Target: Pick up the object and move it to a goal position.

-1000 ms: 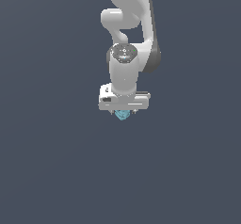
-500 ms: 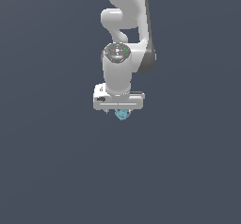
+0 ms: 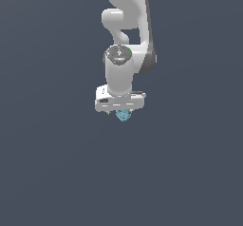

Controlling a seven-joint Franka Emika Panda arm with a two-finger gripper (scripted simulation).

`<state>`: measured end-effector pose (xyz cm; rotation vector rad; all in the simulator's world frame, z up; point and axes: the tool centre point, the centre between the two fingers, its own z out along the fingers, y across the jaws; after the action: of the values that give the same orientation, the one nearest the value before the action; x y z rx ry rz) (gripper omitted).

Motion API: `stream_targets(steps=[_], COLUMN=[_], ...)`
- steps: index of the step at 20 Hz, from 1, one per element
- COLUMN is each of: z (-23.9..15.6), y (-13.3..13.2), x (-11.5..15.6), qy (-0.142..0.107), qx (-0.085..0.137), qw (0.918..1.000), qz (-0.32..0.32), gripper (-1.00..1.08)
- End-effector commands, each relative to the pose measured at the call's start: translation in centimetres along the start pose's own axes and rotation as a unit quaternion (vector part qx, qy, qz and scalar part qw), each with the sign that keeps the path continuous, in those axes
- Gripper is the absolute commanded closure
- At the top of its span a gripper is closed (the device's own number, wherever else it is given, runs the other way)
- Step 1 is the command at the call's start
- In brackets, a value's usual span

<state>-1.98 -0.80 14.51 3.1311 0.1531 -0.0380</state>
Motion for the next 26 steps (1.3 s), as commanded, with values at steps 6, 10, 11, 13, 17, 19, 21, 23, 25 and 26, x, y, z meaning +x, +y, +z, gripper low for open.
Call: stream_targets(steps=[6, 10, 11, 13, 17, 19, 21, 23, 25, 26], z=[1.8, 3.0, 3.3, 3.9, 4.7, 5.0, 5.3, 5.5, 5.6, 5.7], y=[-0.6, -1.1, -1.2, -1.5, -1.9, -2.0, -2.2, -2.3, -2.4, -2.4], x=[-1.6, -2.9, -3.2, -3.9, -4.9, -5.3, -5.6, -5.9, -6.1, -6.2], qy=[0.003, 0.006, 0.006, 0.008, 0.010, 0.011, 0.011, 0.012, 0.012, 0.012], qx=[0.000, -0.001, -0.001, -0.001, -0.001, -0.001, -0.001, -0.001, -0.001, -0.001], qw=[0.9970, 0.9909, 0.9889, 0.9847, 0.9763, 0.9725, 0.9691, 0.9664, 0.9644, 0.9636], qz=[-0.077, -0.134, -0.148, -0.174, -0.216, -0.233, -0.246, -0.257, -0.264, -0.267], gripper=[-0.92, -0.92, -0.92, -0.92, -0.92, -0.92, -0.92, -0.92, -0.92, -0.92])
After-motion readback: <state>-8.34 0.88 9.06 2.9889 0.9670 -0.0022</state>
